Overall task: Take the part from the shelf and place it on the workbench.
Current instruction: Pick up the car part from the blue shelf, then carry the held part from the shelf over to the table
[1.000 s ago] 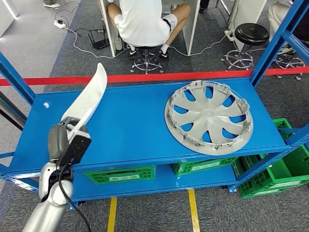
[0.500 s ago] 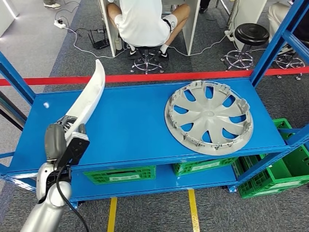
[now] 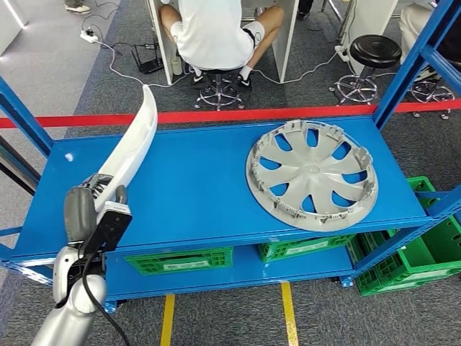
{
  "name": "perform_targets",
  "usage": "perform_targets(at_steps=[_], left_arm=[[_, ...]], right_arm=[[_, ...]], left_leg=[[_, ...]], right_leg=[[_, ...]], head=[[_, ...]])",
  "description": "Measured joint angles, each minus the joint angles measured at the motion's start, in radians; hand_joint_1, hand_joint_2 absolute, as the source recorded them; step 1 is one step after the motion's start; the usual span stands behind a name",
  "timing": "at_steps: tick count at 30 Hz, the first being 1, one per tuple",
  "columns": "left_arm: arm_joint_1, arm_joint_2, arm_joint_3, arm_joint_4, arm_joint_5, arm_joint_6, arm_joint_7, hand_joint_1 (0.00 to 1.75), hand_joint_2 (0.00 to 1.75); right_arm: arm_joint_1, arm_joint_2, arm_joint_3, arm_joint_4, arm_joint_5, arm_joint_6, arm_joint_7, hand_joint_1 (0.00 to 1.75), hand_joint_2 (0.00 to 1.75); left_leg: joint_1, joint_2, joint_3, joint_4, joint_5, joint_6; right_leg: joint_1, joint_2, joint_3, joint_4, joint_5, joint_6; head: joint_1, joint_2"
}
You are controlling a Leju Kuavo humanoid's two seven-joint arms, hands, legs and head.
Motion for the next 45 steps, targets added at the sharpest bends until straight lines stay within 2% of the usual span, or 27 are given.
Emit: perform_targets(at_steps=[5,8,10,12,13,14,15,16,18,20,22,24,25,27,28,29,30,32,34,35,38,39,40,42,43,44,45], left_arm=[[0.006,0.000,0.000,-0.006,-0.002,0.005,0.000,1.69,1.75],[0.006,-0.001,-0.001,-0.012,-0.002,0.005,0.000,1.69,1.75],[0.006,-0.003,-0.001,-0.014,-0.002,0.007,0.000,1.69,1.75],[0.008,-0.003,-0.001,-0.015,-0.002,0.008,0.000,1.69,1.75],[0.010,-0.003,-0.002,-0.015,-0.002,0.008,0.000,1.69,1.75],[0.011,-0.003,-0.002,-0.015,-0.002,0.008,0.000,1.69,1.75],[0.012,-0.003,-0.002,-0.015,-0.002,0.008,0.000,1.69,1.75],[0.013,-0.003,-0.003,-0.015,-0.002,0.008,0.000,1.69,1.75],[0.013,-0.003,-0.003,-0.016,-0.002,0.011,-0.001,1.69,1.75],[0.015,-0.003,-0.005,-0.017,-0.002,0.016,-0.005,1.69,1.75],[0.018,-0.004,-0.008,-0.018,-0.001,0.019,-0.008,1.69,1.75],[0.019,-0.004,-0.010,-0.022,0.001,0.022,-0.009,1.69,1.75],[0.019,-0.004,-0.013,-0.025,0.001,0.024,-0.010,1.69,1.75],[0.022,-0.004,-0.019,-0.029,0.001,0.026,-0.011,1.69,1.75],[0.025,-0.005,-0.021,-0.030,0.002,0.027,-0.012,1.69,1.75],[0.027,-0.005,-0.023,-0.030,0.003,0.029,-0.013,1.69,1.75],[0.029,-0.005,-0.024,-0.030,0.004,0.030,-0.014,1.69,1.75],[0.030,-0.006,-0.024,-0.032,0.006,0.033,-0.017,1.69,1.75],[0.029,-0.008,-0.025,-0.035,0.005,0.035,-0.020,1.69,1.75],[0.029,-0.010,-0.026,-0.035,0.005,0.037,-0.021,1.69,1.75],[0.031,-0.011,-0.026,-0.036,0.005,0.043,-0.023,1.69,1.75],[0.031,-0.012,-0.027,-0.036,0.005,0.045,-0.023,1.69,1.75],[0.031,-0.013,-0.027,-0.037,0.005,0.046,-0.023,1.69,1.75],[0.032,-0.015,-0.027,-0.037,0.005,0.047,-0.023,1.69,1.75],[0.033,-0.015,-0.027,-0.037,0.005,0.047,-0.023,1.69,1.75],[0.035,-0.015,-0.028,-0.037,0.005,0.047,-0.023,1.69,1.75],[0.036,-0.015,-0.029,-0.037,0.005,0.047,-0.023,1.69,1.75]], right_arm=[[0.000,0.000,0.000,0.001,-0.002,0.000,0.000,0.00,1.75],[-0.001,0.000,0.000,0.002,-0.002,0.000,0.000,0.00,1.75],[-0.002,-0.001,0.000,0.003,-0.003,0.000,0.000,0.00,1.75],[-0.002,-0.002,0.000,0.003,-0.003,-0.001,-0.001,0.00,1.75],[-0.002,-0.002,0.000,0.004,-0.003,-0.001,-0.001,0.00,1.75],[-0.001,-0.002,0.000,0.004,-0.003,-0.001,-0.001,0.00,1.75],[-0.001,-0.003,0.000,0.004,-0.003,-0.001,-0.001,0.00,1.75],[-0.001,-0.003,0.000,0.004,-0.004,-0.001,0.000,0.00,1.75],[-0.001,-0.002,0.000,0.005,-0.005,0.000,-0.001,0.00,1.75],[-0.002,-0.002,0.001,0.005,-0.007,0.001,-0.002,0.00,1.75],[-0.002,-0.002,0.001,0.005,-0.010,0.002,-0.004,0.00,1.75],[-0.002,-0.002,0.001,0.005,-0.010,0.004,-0.011,0.00,1.75],[-0.002,-0.002,0.001,0.005,-0.010,0.005,-0.017,0.00,1.75],[-0.002,-0.002,0.001,0.005,-0.010,0.009,-0.031,0.00,1.75],[-0.002,-0.002,0.001,0.005,-0.009,0.011,-0.038,0.00,1.75],[-0.003,-0.002,0.001,0.005,-0.007,0.012,-0.044,0.00,1.75],[-0.003,-0.002,0.001,0.005,-0.005,0.014,-0.048,0.00,1.75],[-0.003,-0.002,0.002,0.005,-0.001,0.015,-0.054,0.00,1.75],[-0.004,-0.002,0.002,0.005,0.001,0.015,-0.056,0.00,1.75],[-0.004,-0.002,0.002,0.005,0.002,0.015,-0.057,0.00,1.75],[-0.003,-0.003,0.002,0.006,0.002,0.016,-0.059,0.00,1.75],[-0.002,-0.003,0.002,0.006,0.001,0.017,-0.060,0.00,1.75],[-0.002,-0.004,0.002,0.006,0.001,0.018,-0.060,0.00,1.75],[-0.003,-0.004,0.002,0.006,0.000,0.019,-0.061,0.00,1.75],[-0.004,-0.004,0.002,0.006,-0.001,0.020,-0.061,0.00,1.75],[-0.004,-0.004,0.002,0.006,-0.001,0.020,-0.061,0.00,1.75],[-0.004,-0.004,0.002,0.006,-0.002,0.020,-0.060,0.00,1.75]], left_leg=[[-0.005,0.000,-0.002,0.001,0.002,0.009],[0.002,0.001,0.000,-0.011,0.013,0.018],[0.010,0.003,0.004,-0.019,0.019,0.022],[0.012,0.003,0.005,-0.019,0.017,0.022],[0.014,0.003,0.007,-0.019,0.015,0.021],[0.015,0.003,0.010,-0.018,0.013,0.019],[0.018,0.002,0.014,-0.017,0.010,0.015],[0.020,0.002,0.021,-0.015,0.005,0.010],[0.021,0.000,0.025,-0.011,-0.007,-0.003],[0.017,-0.001,0.022,-0.004,-0.013,-0.013],[0.016,-0.001,0.020,0.000,-0.016,-0.020],[0.016,0.000,0.006,0.029,-0.045,-0.030],[0.017,0.001,-0.013,0.072,-0.076,-0.035],[0.017,0.001,-0.072,0.200,-0.142,-0.041],[0.017,0.001,-0.097,0.255,-0.161,-0.042],[0.017,0.001,-0.110,0.281,-0.160,-0.041],[0.017,0.001,-0.104,0.270,-0.139,-0.039],[0.017,0.001,-0.047,0.158,-0.069,-0.035],[0.017,0.001,0.009,0.045,-0.029,-0.030],[0.016,0.000,0.018,0.019,-0.022,-0.027],[0.018,0.000,0.001,0.009,-0.002,-0.010],[0.020,0.001,-0.007,0.008,0.009,-0.003],[0.023,0.002,-0.018,0.006,0.020,0.003],[0.022,0.004,-0.039,0.006,0.040,0.010],[0.021,0.005,-0.051,0.007,0.049,0.011],[0.019,0.005,-0.062,0.007,0.058,0.011],[0.018,0.006,-0.073,0.007,0.067,0.011]], right_leg=[[-0.005,0.000,0.001,-0.004,0.004,0.007],[-0.003,0.000,-0.005,0.002,-0.001,0.017],[-0.003,-0.001,-0.042,0.077,-0.044,0.027],[-0.006,-0.002,-0.108,0.217,-0.103,0.037],[-0.008,-0.002,-0.135,0.268,-0.115,0.041],[-0.010,-0.002,-0.144,0.284,-0.106,0.044],[-0.012,-0.003,-0.132,0.255,-0.077,0.046],[-0.015,-0.003,-0.102,0.192,-0.037,0.049],[-0.017,-0.001,-0.036,0.070,0.011,0.053],[-0.019,0.003,-0.012,0.026,0.007,0.044],[-0.021,0.006,-0.016,0.021,0.002,0.027],[-0.023,0.007,-0.019,0.019,0.001,0.012],[-0.024,0.006,-0.020,0.018,0.002,0.005],[-0.024,0.003,-0.026,0.018,0.005,-0.006],[-0.023,0.002,-0.029,0.018,0.008,-0.010],[-0.023,0.001,-0.034,0.018,0.012,-0.013],[-0.023,0.001,-0.038,0.018,0.017,-0.014],[-0.023,0.003,-0.048,0.018,0.028,-0.010],[-0.020,0.005,-0.057,0.018,0.041,-0.002],[-0.019,0.006,-0.060,0.016,0.049,0.004],[-0.017,0.009,-0.066,0.003,0.068,0.022],[-0.016,0.008,-0.072,0.014,0.050,0.027],[-0.015,0.008,-0.083,0.045,0.014,0.032],[-0.014,0.005,-0.112,0.164,-0.086,0.040],[-0.013,0.005,-0.121,0.228,-0.119,0.041],[-0.013,0.004,-0.119,0.269,-0.131,0.041],[-0.012,0.004,-0.101,0.276,-0.122,0.039]], head=[[0.000,0.000],[0.001,0.000],[0.003,0.000],[0.005,0.000],[0.005,0.000],[0.005,0.000],[0.005,0.000],[0.005,0.000],[0.008,0.000],[0.009,0.000],[0.006,0.000],[0.003,0.000],[0.001,0.000],[-0.001,0.000],[-0.001,0.000],[-0.001,0.000],[-0.001,0.000],[-0.001,0.000],[0.000,0.000],[-0.001,0.000],[-0.002,0.000],[-0.001,0.000],[0.001,0.000],[0.007,0.000],[0.008,0.000],[0.008,0.000],[0.008,0.000]])
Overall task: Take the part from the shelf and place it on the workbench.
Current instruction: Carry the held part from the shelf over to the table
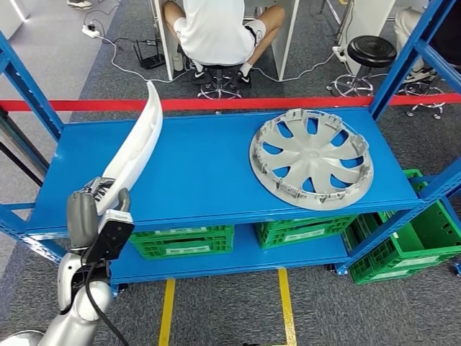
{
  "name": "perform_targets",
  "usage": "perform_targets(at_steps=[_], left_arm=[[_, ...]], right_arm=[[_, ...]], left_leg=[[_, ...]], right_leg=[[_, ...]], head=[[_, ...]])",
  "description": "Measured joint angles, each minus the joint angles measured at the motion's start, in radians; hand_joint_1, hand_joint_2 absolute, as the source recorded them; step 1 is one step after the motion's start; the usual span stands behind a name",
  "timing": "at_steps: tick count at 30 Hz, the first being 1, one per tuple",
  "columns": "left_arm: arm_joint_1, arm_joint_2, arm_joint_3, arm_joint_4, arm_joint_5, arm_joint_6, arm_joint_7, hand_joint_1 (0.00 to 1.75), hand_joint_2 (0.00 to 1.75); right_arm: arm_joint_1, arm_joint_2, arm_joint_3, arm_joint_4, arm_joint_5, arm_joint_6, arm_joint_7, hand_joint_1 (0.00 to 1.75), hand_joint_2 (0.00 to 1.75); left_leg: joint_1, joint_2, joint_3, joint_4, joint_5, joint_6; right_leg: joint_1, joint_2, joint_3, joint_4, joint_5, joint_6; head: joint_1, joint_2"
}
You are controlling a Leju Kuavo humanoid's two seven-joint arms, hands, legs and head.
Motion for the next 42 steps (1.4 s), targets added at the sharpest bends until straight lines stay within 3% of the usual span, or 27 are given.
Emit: perform_targets(at_steps=[2,4,6,8,9,11,13,14,15,16,18,20,21,23,24,26,28,29,30,31,33,35,36,37,39,40,42], left_arm=[[0.001,0.000,-0.002,0.000,0.000,0.000,0.000,1.69,1.75],[0.001,-0.001,-0.002,0.000,0.000,0.000,0.000,1.69,1.75],[0.001,-0.001,-0.003,0.000,0.000,0.001,0.000,1.69,1.75],[0.001,-0.001,-0.004,0.000,0.000,0.001,0.000,1.69,1.75],[0.002,-0.001,-0.005,0.000,0.000,0.001,0.000,1.69,1.75],[0.002,0.000,-0.005,0.000,0.000,0.002,0.000,1.69,1.75],[0.001,0.000,-0.005,0.000,0.001,0.002,0.000,1.69,1.75],[0.001,0.000,-0.005,0.000,0.002,0.002,0.000,1.69,1.75],[0.002,0.000,-0.005,0.000,0.002,0.002,0.000,1.69,1.75],[0.002,0.000,-0.005,0.000,0.003,0.002,0.000,1.69,1.75],[0.000,0.000,-0.005,0.000,0.003,0.002,0.000,1.69,1.75],[-0.002,0.000,-0.005,0.000,0.003,0.002,0.000,1.69,1.75],[-0.002,0.000,-0.005,0.000,0.003,0.002,0.000,1.69,1.75],[0.000,0.000,-0.005,0.000,0.004,0.002,0.001,1.69,1.75],[0.001,0.001,-0.005,0.000,0.004,0.002,0.001,1.69,1.75],[0.001,0.002,-0.004,0.000,0.005,0.004,0.003,1.69,1.75],[0.003,0.003,-0.002,0.000,0.005,0.005,0.004,1.69,1.75],[0.005,0.004,-0.001,0.000,0.006,0.006,0.005,1.69,1.75],[0.007,0.005,0.000,0.000,0.006,0.006,0.006,1.69,1.75],[0.008,0.006,0.000,0.000,0.007,0.006,0.006,1.69,1.75],[0.008,0.007,0.001,0.000,0.009,0.007,0.006,1.69,1.75],[0.008,0.007,0.003,0.000,0.011,0.008,0.006,1.69,1.75],[0.008,0.008,0.004,0.000,0.011,0.009,0.007,1.69,1.75],[0.009,0.008,0.004,0.000,0.011,0.010,0.007,1.69,1.75],[0.012,0.009,0.005,0.000,0.011,0.013,0.009,1.69,1.75],[0.016,0.010,0.006,-0.001,0.010,0.015,0.009,1.69,1.75],[0.022,0.012,0.008,-0.003,0.010,0.018,0.011,1.69,1.75]], right_arm=[[0.000,0.000,0.001,0.000,-0.001,0.001,0.000,0.00,1.75],[-0.002,0.000,0.003,0.000,-0.001,0.002,0.000,0.00,1.75],[-0.004,0.001,0.006,0.000,-0.002,0.003,-0.002,0.00,1.75],[-0.004,0.002,0.008,-0.001,-0.001,0.005,-0.004,0.00,1.75],[-0.006,0.003,0.009,-0.001,0.000,0.005,-0.005,0.00,1.75],[-0.010,0.004,0.011,-0.001,0.002,0.005,-0.006,0.00,1.75],[-0.012,0.004,0.013,-0.001,0.004,0.006,-0.006,0.00,1.75],[-0.011,0.004,0.013,-0.001,0.005,0.006,-0.006,0.00,1.75],[-0.011,0.004,0.014,-0.001,0.006,0.006,-0.007,0.00,1.75],[-0.012,0.004,0.014,-0.001,0.006,0.006,-0.007,0.00,1.75],[-0.013,0.003,0.014,-0.001,0.007,0.006,-0.008,0.00,1.75],[-0.013,0.002,0.014,-0.001,0.006,0.007,-0.009,0.00,1.75],[-0.013,0.001,0.014,-0.001,0.005,0.007,-0.010,0.00,1.75],[-0.011,0.000,0.015,-0.001,0.002,0.008,-0.011,0.00,1.75],[-0.009,-0.001,0.015,-0.001,0.000,0.009,-0.011,0.00,1.75],[-0.007,-0.002,0.015,0.000,-0.004,0.010,-0.012,0.00,1.75],[-0.007,-0.002,0.015,0.000,-0.005,0.009,-0.013,0.00,1.75],[-0.007,-0.002,0.015,0.000,-0.005,0.008,-0.014,0.00,1.75],[-0.006,-0.002,0.015,0.000,-0.004,0.007,-0.014,0.00,1.75],[-0.006,-0.002,0.015,0.000,-0.004,0.007,-0.014,0.00,1.75],[-0.006,-0.002,0.015,0.000,-0.004,0.006,-0.014,0.00,1.75],[-0.009,-0.002,0.015,-0.001,-0.004,0.006,-0.015,0.00,1.75],[-0.011,-0.001,0.015,-0.001,-0.005,0.005,-0.016,0.00,1.75],[-0.012,0.000,0.015,-0.002,-0.008,0.004,-0.018,0.00,1.75],[-0.012,0.002,0.015,-0.002,-0.018,0.000,-0.027,0.00,1.75],[-0.012,0.003,0.015,-0.002,-0.022,-0.002,-0.032,0.00,1.75],[-0.013,0.004,0.015,-0.002,-0.026,-0.004,-0.038,0.00,1.75]], left_leg=[[-0.001,-0.001,-0.018,0.001,0.016,-0.003],[-0.003,-0.001,-0.030,0.002,0.030,-0.011],[-0.003,-0.001,-0.036,0.001,0.043,-0.021],[-0.002,-0.002,-0.041,0.001,0.049,-0.032],[-0.001,-0.002,-0.048,0.010,0.034,-0.038],[0.001,-0.001,-0.076,0.080,-0.045,-0.049],[0.003,-0.001,-0.110,0.206,-0.130,-0.056],[0.004,-0.001,-0.118,0.256,-0.144,-0.058],[0.004,-0.001,-0.111,0.276,-0.135,-0.059],[0.006,-0.001,-0.089,0.263,-0.109,-0.060],[0.010,-0.001,-0.001,0.153,-0.063,-0.065],[0.012,-0.004,0.080,0.029,-0.069,-0.058],[0.011,-0.005,0.097,-0.003,-0.079,-0.050],[0.009,-0.005,0.090,-0.014,-0.073,-0.029],[0.009,-0.003,0.082,-0.014,-0.064,-0.020],[0.009,0.000,0.061,-0.015,-0.041,-0.005],[0.005,0.000,0.033,-0.014,-0.017,0.001],[0.003,0.001,0.018,-0.014,-0.006,0.002],[0.001,0.001,0.003,-0.013,0.005,0.002],[-0.001,0.001,-0.011,-0.013,0.016,0.001],[-0.002,0.000,-0.034,-0.012,0.037,-0.003],[-0.003,0.000,-0.045,-0.011,0.054,-0.012],[-0.004,0.000,-0.047,-0.012,0.062,-0.017],[-0.003,0.001,-0.048,-0.014,0.071,-0.022],[-0.002,0.001,-0.056,-0.014,0.076,-0.034],[-0.001,0.000,-0.064,-0.002,0.054,-0.040],[0.000,0.001,-0.094,0.080,-0.043,-0.051]], right_leg=[[0.001,0.000,0.087,-0.096,0.042,-0.006],[0.004,0.002,0.184,-0.235,0.046,-0.014],[0.009,0.005,0.216,-0.294,0.035,-0.024],[0.008,0.005,0.203,-0.300,0.049,-0.037],[0.006,0.004,0.195,-0.301,0.058,-0.045],[0.001,0.000,0.175,-0.304,0.080,-0.056],[0.001,-0.001,0.147,-0.303,0.101,-0.058],[0.001,-0.002,0.132,-0.302,0.112,-0.057],[0.000,-0.003,0.118,-0.301,0.123,-0.056],[0.000,-0.004,0.105,-0.301,0.133,-0.054],[0.000,-0.003,0.081,-0.297,0.152,-0.046],[0.004,-0.001,0.067,-0.293,0.169,-0.035],[0.006,-0.001,0.063,-0.294,0.178,-0.030],[0.004,-0.001,0.058,-0.298,0.195,-0.021],[0.002,-0.002,0.053,-0.294,0.186,-0.016],[0.001,-0.003,0.030,-0.228,0.110,-0.007],[0.002,-0.004,0.000,-0.091,0.008,-0.001],[0.002,-0.004,-0.006,-0.032,-0.016,0.000],[0.002,-0.004,0.000,0.000,-0.017,-0.001],[0.002,-0.004,0.026,-0.008,0.003,-0.004],[0.002,-0.003,0.123,-0.120,0.042,-0.010],[0.004,-0.001,0.224,-0.264,0.031,-0.016],[0.007,0.000,0.248,-0.305,0.018,-0.019],[0.009,0.001,0.255,-0.323,0.016,-0.024],[0.008,-0.001,0.237,-0.323,0.032,-0.036],[0.006,-0.002,0.227,-0.323,0.044,-0.044],[0.002,-0.005,0.200,-0.323,0.070,-0.054]], head=[[0.000,0.000],[-0.001,0.000],[-0.001,0.000],[0.000,0.000],[-0.001,0.000],[-0.004,0.000],[-0.006,0.000],[-0.006,0.000],[-0.006,0.000],[-0.006,0.000],[-0.006,0.000],[-0.007,0.000],[-0.008,0.000],[-0.008,0.000],[-0.008,0.000],[-0.005,0.000],[-0.003,0.000],[-0.002,0.000],[-0.002,0.000],[-0.002,0.000],[-0.002,0.000],[-0.003,0.000],[-0.002,0.000],[-0.001,0.000],[0.000,0.000],[-0.001,0.000],[-0.005,0.000]])
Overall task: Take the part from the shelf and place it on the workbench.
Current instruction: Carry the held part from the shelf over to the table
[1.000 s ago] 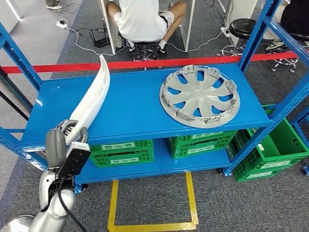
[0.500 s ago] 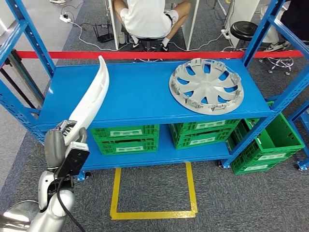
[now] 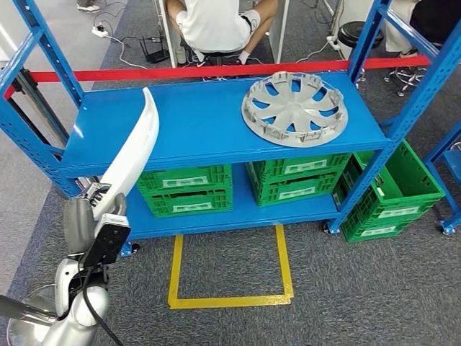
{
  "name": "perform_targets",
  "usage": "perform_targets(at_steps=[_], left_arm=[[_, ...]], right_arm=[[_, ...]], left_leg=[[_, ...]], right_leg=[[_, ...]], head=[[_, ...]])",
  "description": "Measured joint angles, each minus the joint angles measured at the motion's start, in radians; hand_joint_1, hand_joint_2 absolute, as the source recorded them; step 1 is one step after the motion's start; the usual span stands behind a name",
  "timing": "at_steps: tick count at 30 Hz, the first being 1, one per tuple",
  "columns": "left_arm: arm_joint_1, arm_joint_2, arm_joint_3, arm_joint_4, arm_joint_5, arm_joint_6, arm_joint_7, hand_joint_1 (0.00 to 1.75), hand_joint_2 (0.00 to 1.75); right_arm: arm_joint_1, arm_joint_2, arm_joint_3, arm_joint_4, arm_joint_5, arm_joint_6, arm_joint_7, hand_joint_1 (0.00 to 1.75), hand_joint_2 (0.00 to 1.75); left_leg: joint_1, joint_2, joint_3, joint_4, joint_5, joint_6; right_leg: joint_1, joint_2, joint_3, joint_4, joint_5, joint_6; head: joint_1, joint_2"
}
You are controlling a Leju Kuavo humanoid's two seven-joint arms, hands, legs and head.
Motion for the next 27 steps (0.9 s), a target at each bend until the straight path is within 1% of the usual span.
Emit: perform_targets(at_steps=[1,2,3,4,5,6,7,8,9,10,11,12,13,14,15,16,17,18,19,20,21,22,23,24,25,26,27], left_arm=[[0.002,0.001,0.000,-0.001,0.000,0.000,0.000,1.69,1.75],[0.003,0.001,0.000,-0.001,-0.001,0.001,0.001,1.69,1.75],[0.004,0.002,0.000,-0.001,-0.002,0.001,0.001,1.69,1.75],[0.006,0.002,0.000,-0.001,-0.003,0.001,0.001,1.69,1.75],[0.007,0.002,0.000,-0.001,-0.004,0.001,0.001,1.69,1.75],[0.007,0.002,0.000,-0.001,-0.005,0.001,0.001,1.69,1.75],[0.007,0.001,0.000,-0.002,-0.006,0.001,0.001,1.69,1.75],[0.007,0.000,0.000,-0.003,-0.007,0.001,0.001,1.69,1.75],[0.006,-0.001,0.000,-0.005,-0.007,0.001,0.001,1.69,1.75],[0.007,-0.003,0.000,-0.006,-0.007,0.001,0.001,1.69,1.75],[0.008,-0.004,0.000,-0.007,-0.007,0.001,0.001,1.69,1.75],[0.010,-0.004,0.000,-0.007,-0.007,0.001,0.001,1.69,1.75],[0.012,-0.005,0.000,-0.007,-0.007,0.001,0.001,1.69,1.75],[0.014,-0.006,0.000,-0.007,-0.007,0.001,0.001,1.69,1.75],[0.014,-0.008,0.000,-0.007,-0.007,0.001,0.001,1.69,1.75],[0.014,-0.008,0.001,-0.007,-0.007,0.001,0.001,1.69,1.75],[0.015,-0.009,0.001,-0.007,-0.007,0.001,0.001,1.69,1.75],[0.016,-0.009,0.001,-0.007,-0.007,0.001,0.001,1.69,1.75],[0.017,-0.009,0.001,-0.007,-0.007,0.002,0.001,1.69,1.75],[0.017,-0.009,0.001,-0.007,-0.007,0.002,0.001,1.69,1.75],[0.017,-0.009,0.001,-0.007,-0.007,0.002,0.001,1.69,1.75],[0.017,-0.010,0.001,-0.008,-0.007,0.002,0.001,1.69,1.75],[0.017,-0.010,0.001,-0.008,-0.007,0.003,0.001,1.69,1.75],[0.017,-0.011,0.001,-0.009,-0.007,0.004,0.001,1.69,1.75],[0.017,-0.012,0.002,-0.010,-0.007,0.006,0.001,1.69,1.75],[0.017,-0.012,0.002,-0.010,-0.007,0.007,0.001,1.69,1.75],[0.018,-0.012,0.002,-0.010,-0.007,0.008,0.001,1.69,1.75]], right_arm=[[0.000,0.000,0.000,0.000,0.000,0.000,-0.001,0.00,1.75],[0.000,0.000,0.000,0.000,0.001,0.001,0.000,0.00,1.75],[0.000,0.000,0.000,0.000,0.002,0.001,0.000,0.00,1.75],[0.000,0.000,0.000,0.000,0.002,0.001,0.002,0.00,1.75],[-0.001,0.000,0.000,0.000,0.002,0.001,0.003,0.00,1.75],[-0.001,0.000,0.000,0.000,0.002,0.001,0.004,0.00,1.75],[-0.001,-0.001,0.000,0.000,0.002,0.001,0.005,0.00,1.75],[0.000,-0.001,0.000,0.001,0.003,0.002,0.005,0.00,1.75],[0.000,-0.002,0.000,0.001,0.003,0.002,0.004,0.00,1.75],[0.000,-0.002,0.000,0.001,0.003,0.003,0.004,0.00,1.75],[0.002,-0.003,0.000,0.001,0.003,0.003,0.002,0.00,1.75],[0.004,-0.003,0.000,0.001,0.004,0.004,0.001,0.00,1.75],[0.007,-0.004,0.000,0.001,0.003,0.004,-0.001,0.00,1.75],[0.009,-0.005,0.000,0.001,0.003,0.004,-0.003,0.00,1.75],[0.011,-0.005,0.000,0.002,0.003,0.005,-0.005,0.00,1.75],[0.012,-0.005,0.000,0.002,0.003,0.005,-0.007,0.00,1.75],[0.012,-0.005,0.000,0.002,0.003,0.005,-0.009,0.00,1.75],[0.012,-0.005,0.000,0.002,0.003,0.005,-0.011,0.00,1.75],[0.013,-0.005,0.000,0.002,0.003,0.005,-0.011,0.00,1.75],[0.013,-0.005,0.000,0.001,0.002,0.005,-0.012,0.00,1.75],[0.013,-0.005,0.000,0.001,0.002,0.006,-0.012,0.00,1.75],[0.013,-0.005,0.000,0.001,0.002,0.007,-0.012,0.00,1.75],[0.012,-0.005,0.000,0.000,0.002,0.008,-0.013,0.00,1.75],[0.010,-0.004,0.000,0.000,0.002,0.008,-0.013,0.00,1.75],[0.009,-0.004,0.000,0.000,0.002,0.009,-0.013,0.00,1.75],[0.008,-0.003,0.000,0.000,0.002,0.009,-0.013,0.00,1.75],[0.007,-0.002,0.000,0.000,0.002,0.010,-0.013,0.00,1.75]], left_leg=[[0.000,0.000,-0.017,0.066,-0.053,-0.003],[0.001,0.000,-0.030,0.131,-0.086,-0.006],[0.001,0.000,-0.032,0.179,-0.094,-0.008],[0.002,0.000,-0.021,0.197,-0.077,-0.009],[0.003,0.000,0.005,0.183,-0.048,-0.010],[0.004,0.001,0.048,0.137,-0.021,-0.010],[0.006,0.001,0.105,0.069,-0.009,-0.011],[0.007,0.000,0.159,-0.007,-0.015,-0.007],[0.008,-0.002,0.199,-0.067,-0.029,-0.002],[0.008,-0.003,0.220,-0.105,-0.041,0.006],[0.007,-0.004,0.219,-0.119,-0.045,0.015],[0.007,-0.003,0.209,-0.116,-0.039,0.023],[0.008,-0.001,0.200,-0.115,-0.029,0.031],[0.008,0.001,0.190,-0.115,-0.018,0.039],[0.008,0.002,0.178,-0.115,-0.006,0.045],[0.006,0.002,0.165,-0.114,0.006,0.048],[0.004,0.003,0.151,-0.114,0.018,0.049],[0.002,0.003,0.135,-0.113,0.031,0.050],[0.000,0.003,0.119,-0.113,0.043,0.049],[-0.002,0.003,0.104,-0.112,0.054,0.048],[-0.002,0.003,0.091,-0.112,0.066,0.047],[-0.004,0.002,0.080,-0.111,0.076,0.044],[-0.005,0.002,0.072,-0.110,0.085,0.040],[-0.006,0.001,0.066,-0.109,0.094,0.035],[-0.007,0.002,0.062,-0.109,0.104,0.031],[-0.007,0.002,0.059,-0.109,0.113,0.026],[-0.006,0.002,0.054,-0.109,0.118,0.021]], right_leg=[[0.000,0.000,-0.017,0.001,0.013,-0.002],[0.000,-0.001,-0.035,0.001,0.027,-0.002],[0.000,-0.002,-0.052,0.002,0.040,-0.002],[-0.001,-0.002,-0.068,0.003,0.052,-0.001],[-0.001,-0.002,-0.084,0.004,0.064,0.001],[-0.001,-0.002,-0.098,0.005,0.076,0.004],[0.000,-0.001,-0.110,0.007,0.086,0.009],[0.002,0.000,-0.119,0.010,0.095,0.014],[0.004,0.000,-0.127,0.013,0.106,0.018],[0.006,0.001,-0.134,0.014,0.116,0.023],[0.006,0.001,-0.139,0.013,0.127,0.027],[0.005,0.001,-0.144,0.014,0.129,0.032],[0.003,0.001,-0.151,0.025,0.111,0.037],[0.003,0.001,-0.161,0.056,0.074,0.042],[0.002,0.000,-0.175,0.107,0.021,0.047],[0.002,0.000,-0.191,0.175,-0.034,0.051],[0.003,0.000,-0.203,0.245,-0.073,0.053],[0.003,0.000,-0.207,0.299,-0.088,0.053],[0.004,0.000,-0.197,0.325,-0.080,0.051],[0.005,0.000,-0.170,0.315,-0.056,0.048],[0.005,0.000,-0.125,0.270,-0.029,0.045],[0.006,0.001,-0.068,0.199,-0.018,0.042],[0.006,0.003,-0.007,0.114,-0.022,0.038],[0.008,0.004,0.039,0.045,-0.035,0.035],[0.010,0.006,0.064,0.001,-0.049,0.031],[0.011,0.007,0.069,-0.019,-0.051,0.026],[0.011,0.006,0.059,-0.019,-0.045,0.020]], head=[[-0.001,0.000],[-0.001,0.000],[-0.001,0.000],[-0.001,0.000],[-0.001,0.000],[-0.001,0.000],[-0.002,0.000],[-0.002,0.000],[-0.001,0.000],[-0.002,0.000],[-0.001,0.000],[-0.001,0.000],[-0.001,0.000],[0.001,0.000],[0.002,0.000],[0.003,0.000],[0.004,0.000],[0.003,0.000],[0.003,0.000],[0.004,0.000],[0.003,0.000],[0.004,0.000],[0.003,0.000],[0.003,0.000],[0.003,0.000],[0.002,0.000],[0.003,0.000]])
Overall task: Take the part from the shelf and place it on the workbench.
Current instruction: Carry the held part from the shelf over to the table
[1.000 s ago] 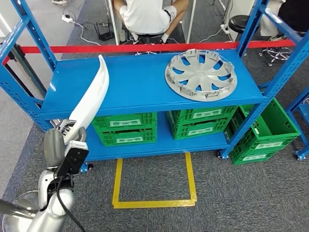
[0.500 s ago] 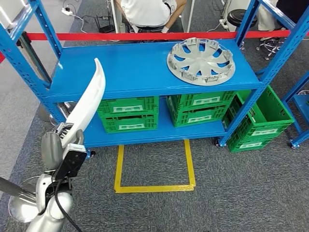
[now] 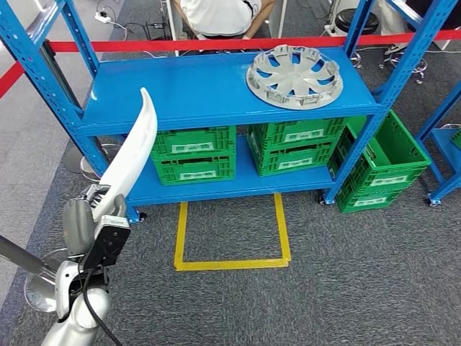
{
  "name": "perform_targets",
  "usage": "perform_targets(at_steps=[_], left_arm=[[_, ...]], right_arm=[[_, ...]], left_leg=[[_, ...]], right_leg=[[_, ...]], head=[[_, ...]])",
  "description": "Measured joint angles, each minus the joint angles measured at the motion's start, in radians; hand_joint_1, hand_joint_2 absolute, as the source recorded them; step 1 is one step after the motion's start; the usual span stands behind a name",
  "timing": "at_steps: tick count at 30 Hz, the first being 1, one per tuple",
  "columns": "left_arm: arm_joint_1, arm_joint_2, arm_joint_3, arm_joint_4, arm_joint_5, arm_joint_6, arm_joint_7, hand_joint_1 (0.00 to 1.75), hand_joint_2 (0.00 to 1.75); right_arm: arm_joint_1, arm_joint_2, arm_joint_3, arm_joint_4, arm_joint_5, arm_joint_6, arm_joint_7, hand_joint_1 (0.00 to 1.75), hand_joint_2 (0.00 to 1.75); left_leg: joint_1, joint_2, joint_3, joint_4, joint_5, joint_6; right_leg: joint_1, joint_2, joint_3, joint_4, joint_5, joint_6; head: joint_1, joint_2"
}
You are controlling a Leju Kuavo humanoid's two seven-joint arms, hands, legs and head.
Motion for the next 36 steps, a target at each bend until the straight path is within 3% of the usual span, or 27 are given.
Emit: perform_targets(at_steps=[1,2,5,6,7,8,10,12,13,15,16,17,18,20,21,22,23,24,26,28,29,31,33,36], left_arm=[[0.001,0.000,0.000,0.000,0.000,0.001,0.000,1.69,1.75],[0.003,0.000,0.000,0.000,0.000,0.002,0.000,1.69,1.75],[0.003,0.000,0.001,0.000,0.003,0.005,0.000,1.69,1.75],[0.004,0.000,0.002,0.000,0.005,0.006,0.000,1.69,1.75],[0.004,0.000,0.003,0.000,0.007,0.007,0.000,1.69,1.75],[0.004,0.000,0.004,0.000,0.009,0.008,0.000,1.69,1.75],[0.003,0.000,0.005,0.000,0.011,0.009,0.000,1.69,1.75],[0.001,-0.001,0.005,0.000,0.011,0.010,0.000,1.69,1.75],[0.000,-0.002,0.005,0.000,0.011,0.010,-0.001,1.69,1.75],[0.001,-0.002,0.006,-0.001,0.011,0.010,-0.001,1.69,1.75],[0.002,-0.003,0.006,-0.001,0.011,0.010,-0.001,1.69,1.75],[0.003,-0.003,0.006,0.000,0.011,0.011,-0.001,1.69,1.75],[0.003,-0.003,0.007,0.000,0.012,0.011,-0.001,1.69,1.75],[0.004,-0.002,0.011,0.000,0.015,0.011,-0.001,1.69,1.75],[0.004,-0.001,0.013,0.000,0.017,0.011,-0.001,1.69,1.75],[0.004,0.000,0.015,0.000,0.019,0.011,-0.001,1.69,1.75],[0.004,0.000,0.017,0.001,0.021,0.010,-0.001,1.69,1.75],[0.004,0.001,0.018,0.001,0.024,0.009,-0.001,1.69,1.75],[0.003,0.002,0.021,0.001,0.029,0.007,-0.001,1.69,1.75],[0.000,0.002,0.023,0.002,0.035,0.005,-0.003,1.69,1.75],[-0.003,0.002,0.024,0.004,0.037,0.003,-0.004,1.69,1.75],[-0.008,0.002,0.024,0.008,0.042,-0.001,-0.007,1.69,1.75],[-0.011,0.002,0.024,0.014,0.044,-0.002,-0.008,1.69,1.75],[-0.016,0.003,0.024,0.020,0.045,-0.003,-0.009,1.69,1.75]], right_arm=[[0.000,0.001,0.000,0.000,0.000,0.000,0.001,0.00,1.75],[-0.001,0.002,0.000,0.000,0.000,0.000,0.002,0.00,1.75],[-0.005,0.002,0.000,0.000,0.001,0.000,0.007,0.00,1.75],[-0.005,0.002,0.000,0.000,0.002,0.000,0.008,0.00,1.75],[-0.006,0.002,0.000,0.000,0.003,0.000,0.009,0.00,1.75],[-0.007,0.002,0.000,0.000,0.004,0.000,0.009,0.00,1.75],[-0.009,0.002,0.000,0.000,0.004,0.000,0.009,0.00,1.75],[-0.010,0.002,0.000,0.000,0.004,0.000,0.009,0.00,1.75],[-0.010,0.001,0.000,0.001,0.005,0.000,0.010,0.00,1.75],[-0.009,-0.001,0.000,0.001,0.005,0.000,0.010,0.00,1.75],[-0.007,-0.002,0.000,0.002,0.005,0.000,0.010,0.00,1.75],[-0.005,-0.003,0.000,0.002,0.006,0.000,0.010,0.00,1.75],[-0.002,-0.003,0.000,0.003,0.006,0.000,0.010,0.00,1.75],[0.000,-0.003,0.001,0.003,0.009,0.000,0.009,0.00,1.75],[0.000,-0.003,0.001,0.003,0.009,0.001,0.009,0.00,1.75],[0.000,-0.004,0.001,0.003,0.010,0.001,0.009,0.00,1.75],[0.000,-0.004,0.001,0.003,0.010,0.001,0.009,0.00,1.75],[0.000,-0.004,0.001,0.003,0.009,0.001,0.009,0.00,1.75],[-0.001,-0.004,0.001,0.002,0.005,0.001,0.009,0.00,1.75],[-0.004,-0.004,0.001,0.002,-0.003,0.001,0.005,0.00,1.75],[-0.005,-0.004,0.001,0.001,-0.007,0.001,0.002,0.00,1.75],[-0.005,-0.003,0.001,0.001,-0.014,0.001,-0.003,0.00,1.75],[-0.005,-0.002,0.001,0.001,-0.017,0.001,-0.004,0.00,1.75],[-0.005,-0.003,0.001,0.001,-0.018,0.000,-0.005,0.00,1.75]], left_leg=[[0.001,0.000,-0.008,0.006,-0.011,-0.006],[0.002,0.000,-0.019,0.025,-0.041,-0.012],[0.005,0.000,-0.070,0.194,-0.187,-0.025],[0.005,0.000,-0.080,0.255,-0.209,-0.026],[0.005,0.000,-0.079,0.292,-0.203,-0.026],[0.005,0.000,-0.063,0.297,-0.178,-0.025],[0.005,0.000,0.019,0.210,-0.126,-0.023],[0.005,0.000,0.124,0.060,-0.129,-0.016],[0.004,-0.001,0.155,0.009,-0.141,-0.011],[0.004,0.000,0.159,-0.022,-0.145,0.001],[0.005,0.000,0.148,-0.021,-0.135,0.007],[0.007,0.002,0.138,-0.021,-0.124,0.015],[0.009,0.003,0.127,-0.022,-0.113,0.021],[0.009,0.004,0.104,-0.021,-0.092,0.028],[0.008,0.004,0.091,-0.020,-0.081,0.028],[0.008,0.004,0.077,-0.019,-0.071,0.027],[0.008,0.004,0.063,-0.018,-0.060,0.026],[0.008,0.004,0.049,-0.016,-0.051,0.023],[0.008,0.002,0.025,-0.010,-0.035,0.016],[0.005,0.001,0.009,-0.004,-0.017,0.006],[0.004,0.002,0.004,-0.003,-0.008,0.001],[0.004,0.002,-0.007,-0.003,0.001,-0.009],[0.005,0.002,-0.028,0.039,-0.050,-0.021],[0.007,0.002,-0.078,0.224,-0.182,-0.031]], right_leg=[[-0.001,-0.002,-0.010,0.001,0.009,-0.007],[-0.003,-0.004,-0.020,0.001,0.020,-0.014],[-0.004,-0.007,-0.064,0.002,0.059,-0.025],[-0.004,-0.008,-0.081,0.003,0.071,-0.025],[-0.004,-0.008,-0.098,0.005,0.083,-0.024],[-0.003,-0.009,-0.115,0.007,0.095,-0.024],[-0.003,-0.008,-0.145,0.013,0.116,-0.020],[0.001,-0.007,-0.167,0.021,0.134,-0.013],[0.003,-0.006,-0.175,0.023,0.145,-0.009],[0.004,-0.005,-0.189,0.021,0.166,-0.001],[0.004,-0.005,-0.197,0.024,0.163,0.004],[0.003,-0.005,-0.207,0.042,0.139,0.011],[0.002,-0.004,-0.219,0.080,0.098,0.017],[-0.001,-0.005,-0.248,0.209,-0.005,0.029],[-0.002,-0.005,-0.258,0.274,-0.035,0.032],[-0.003,-0.005,-0.257,0.317,-0.042,0.035],[-0.004,-0.005,-0.241,0.327,-0.027,0.036],[-0.006,-0.005,-0.207,0.299,0.000,0.038],[-0.010,-0.004,-0.103,0.162,0.034,0.041],[-0.012,0.001,-0.024,0.039,0.021,0.032],[-0.009,0.004,-0.013,0.014,0.013,0.026],[-0.009,0.004,-0.027,0.011,0.025,0.011],[-0.012,0.001,-0.047,0.013,0.041,-0.006],[-0.012,-0.003,-0.082,0.018,0.066,-0.019]], head=[[0.000,0.000],[-0.001,0.000],[-0.005,0.000],[-0.005,0.000],[-0.005,0.000],[-0.005,0.000],[-0.005,0.000],[-0.005,0.000],[-0.004,0.000],[-0.004,0.000],[-0.005,0.000],[-0.003,0.000],[0.000,0.000],[0.005,0.000],[0.005,0.000],[0.005,0.000],[0.005,0.000],[0.005,0.000],[0.006,0.000],[0.006,0.000],[0.006,0.000],[0.005,0.000],[0.001,0.000],[-0.002,0.000]])
